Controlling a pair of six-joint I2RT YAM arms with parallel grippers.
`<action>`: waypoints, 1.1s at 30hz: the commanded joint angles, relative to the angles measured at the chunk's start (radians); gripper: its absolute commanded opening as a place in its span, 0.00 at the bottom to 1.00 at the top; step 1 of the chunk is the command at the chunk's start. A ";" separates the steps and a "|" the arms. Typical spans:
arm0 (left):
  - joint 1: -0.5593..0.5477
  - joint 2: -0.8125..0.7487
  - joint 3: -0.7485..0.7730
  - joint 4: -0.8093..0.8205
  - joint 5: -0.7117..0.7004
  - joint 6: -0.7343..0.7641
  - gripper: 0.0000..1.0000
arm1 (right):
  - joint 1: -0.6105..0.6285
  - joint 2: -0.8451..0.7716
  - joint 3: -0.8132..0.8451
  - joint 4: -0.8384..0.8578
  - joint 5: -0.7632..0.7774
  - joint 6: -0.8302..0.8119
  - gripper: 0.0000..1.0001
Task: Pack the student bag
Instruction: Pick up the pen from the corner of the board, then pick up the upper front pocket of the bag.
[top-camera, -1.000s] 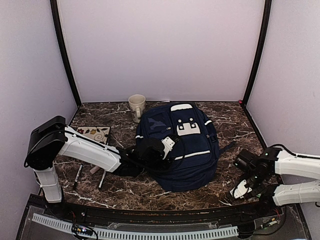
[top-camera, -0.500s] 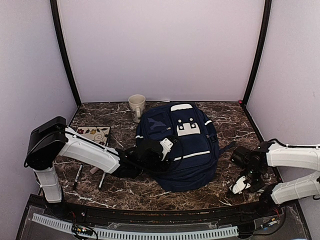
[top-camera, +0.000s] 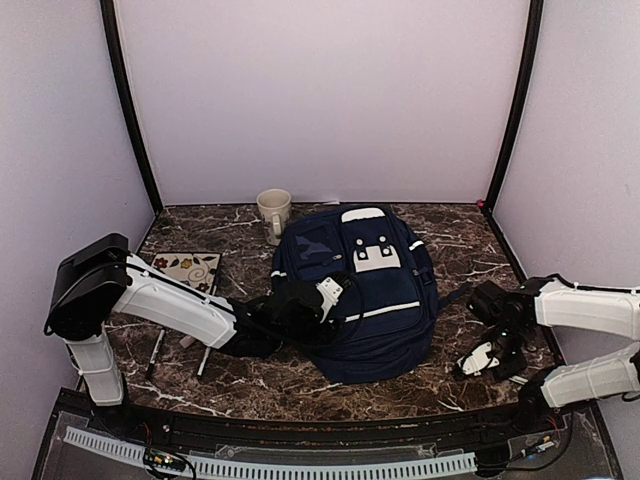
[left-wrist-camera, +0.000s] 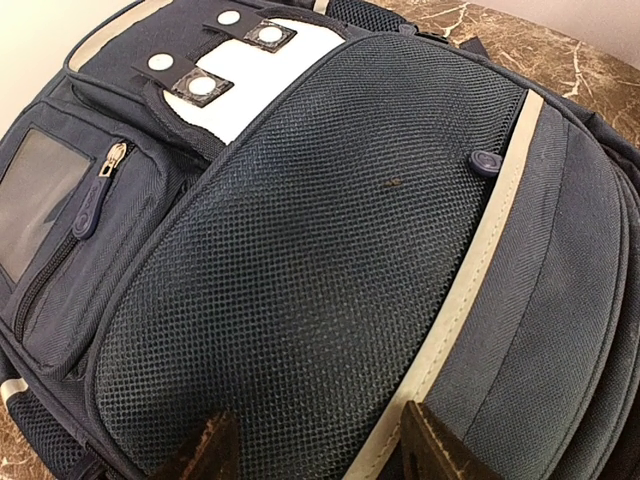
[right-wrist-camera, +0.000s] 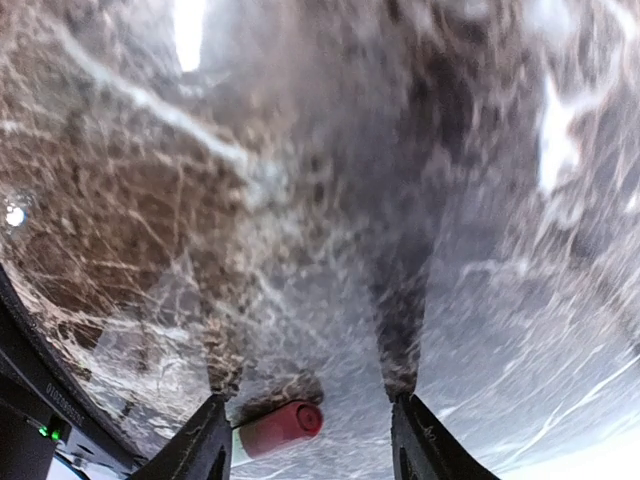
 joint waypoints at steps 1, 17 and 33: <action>0.004 -0.029 -0.018 0.005 -0.002 -0.006 0.58 | -0.037 -0.038 -0.062 -0.026 -0.007 0.017 0.56; 0.004 -0.029 -0.014 0.014 -0.003 0.003 0.58 | -0.242 -0.003 -0.079 -0.020 0.074 0.020 0.16; 0.004 -0.102 -0.025 -0.062 -0.028 0.003 0.58 | -0.091 0.362 0.398 -0.005 -0.345 0.254 0.03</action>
